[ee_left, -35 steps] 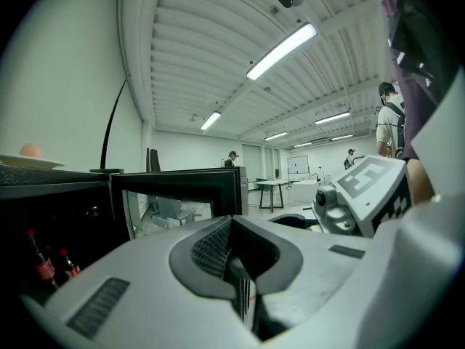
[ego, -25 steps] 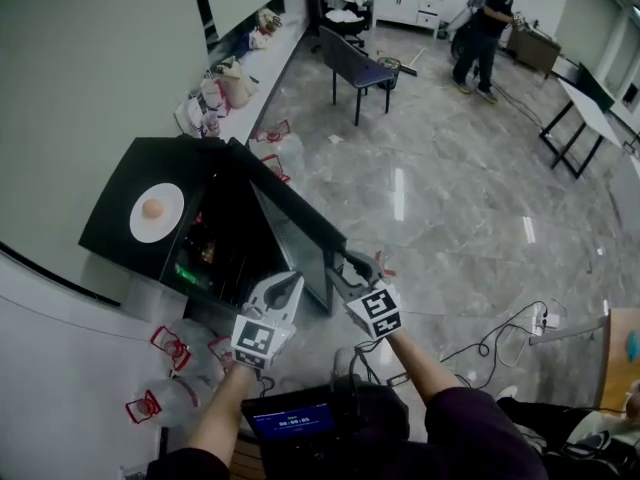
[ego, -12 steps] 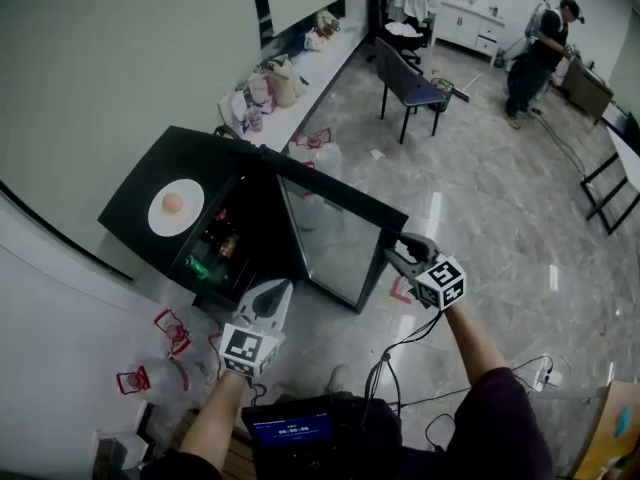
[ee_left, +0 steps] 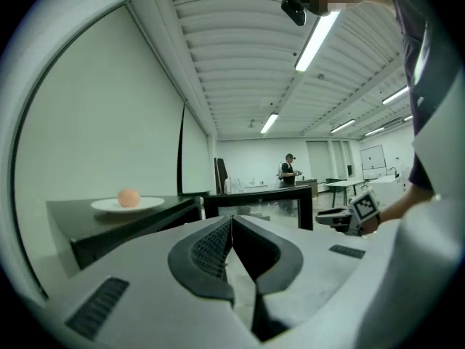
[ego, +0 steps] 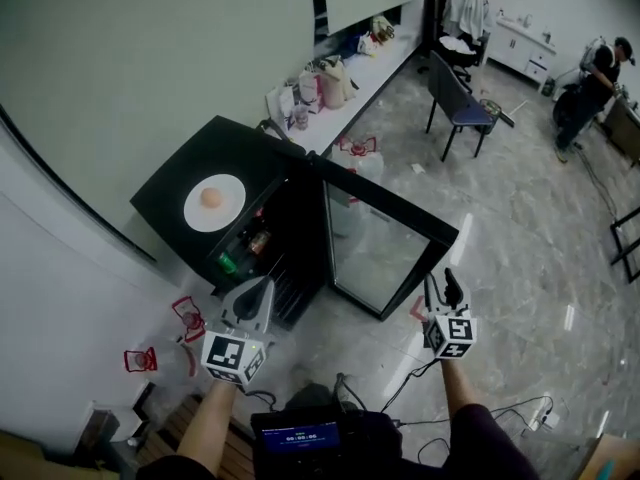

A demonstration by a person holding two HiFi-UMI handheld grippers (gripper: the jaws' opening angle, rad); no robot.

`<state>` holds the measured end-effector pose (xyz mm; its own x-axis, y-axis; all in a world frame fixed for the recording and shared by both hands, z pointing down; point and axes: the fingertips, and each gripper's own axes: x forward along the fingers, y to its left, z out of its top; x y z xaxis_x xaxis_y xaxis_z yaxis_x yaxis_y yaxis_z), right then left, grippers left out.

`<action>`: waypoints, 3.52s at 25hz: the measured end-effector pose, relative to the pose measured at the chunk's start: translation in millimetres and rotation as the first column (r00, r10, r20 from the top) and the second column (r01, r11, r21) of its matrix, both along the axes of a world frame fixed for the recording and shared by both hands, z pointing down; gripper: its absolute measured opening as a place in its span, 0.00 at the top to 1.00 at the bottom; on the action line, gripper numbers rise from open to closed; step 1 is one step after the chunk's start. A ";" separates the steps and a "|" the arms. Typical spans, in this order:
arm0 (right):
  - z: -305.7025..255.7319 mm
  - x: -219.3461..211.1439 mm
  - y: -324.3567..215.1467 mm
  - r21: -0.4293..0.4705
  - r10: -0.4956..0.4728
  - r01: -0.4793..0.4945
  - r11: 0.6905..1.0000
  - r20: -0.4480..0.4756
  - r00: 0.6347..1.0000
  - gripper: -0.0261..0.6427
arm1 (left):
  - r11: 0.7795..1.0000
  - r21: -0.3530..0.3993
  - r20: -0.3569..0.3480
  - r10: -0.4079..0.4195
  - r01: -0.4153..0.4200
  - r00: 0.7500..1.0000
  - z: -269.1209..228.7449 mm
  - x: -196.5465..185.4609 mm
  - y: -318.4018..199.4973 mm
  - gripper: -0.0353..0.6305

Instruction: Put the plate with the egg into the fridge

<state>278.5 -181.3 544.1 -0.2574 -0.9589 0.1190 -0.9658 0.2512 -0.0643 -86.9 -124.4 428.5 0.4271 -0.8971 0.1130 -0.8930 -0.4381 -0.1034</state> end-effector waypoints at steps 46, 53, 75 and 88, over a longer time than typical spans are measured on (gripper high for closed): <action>-112.7 -459.8 -59.5 -0.008 -0.127 0.953 0.301 -0.991 0.032 0.69 | 0.352 -0.925 -0.004 0.365 -0.142 0.931 13.8 -193.8 -169.9 0.80; -94.2 -453.4 -52.1 -0.038 -0.064 0.952 0.304 -0.998 -0.020 0.91 | 0.372 -0.917 0.004 0.372 -0.145 0.928 15.6 -186.7 -164.9 0.80; -103.7 -411.8 -21.6 0.006 0.024 0.910 0.414 -1.000 -0.004 0.93 | 0.969 -0.245 0.198 0.092 -0.041 0.976 -90.0 -157.7 -104.8 0.80; -96.0 -346.8 6.6 0.016 -0.004 0.888 0.459 -1.000 0.020 0.93 | 0.996 0.034 0.109 -0.088 0.085 0.990 -93.4 -68.9 -36.5 0.92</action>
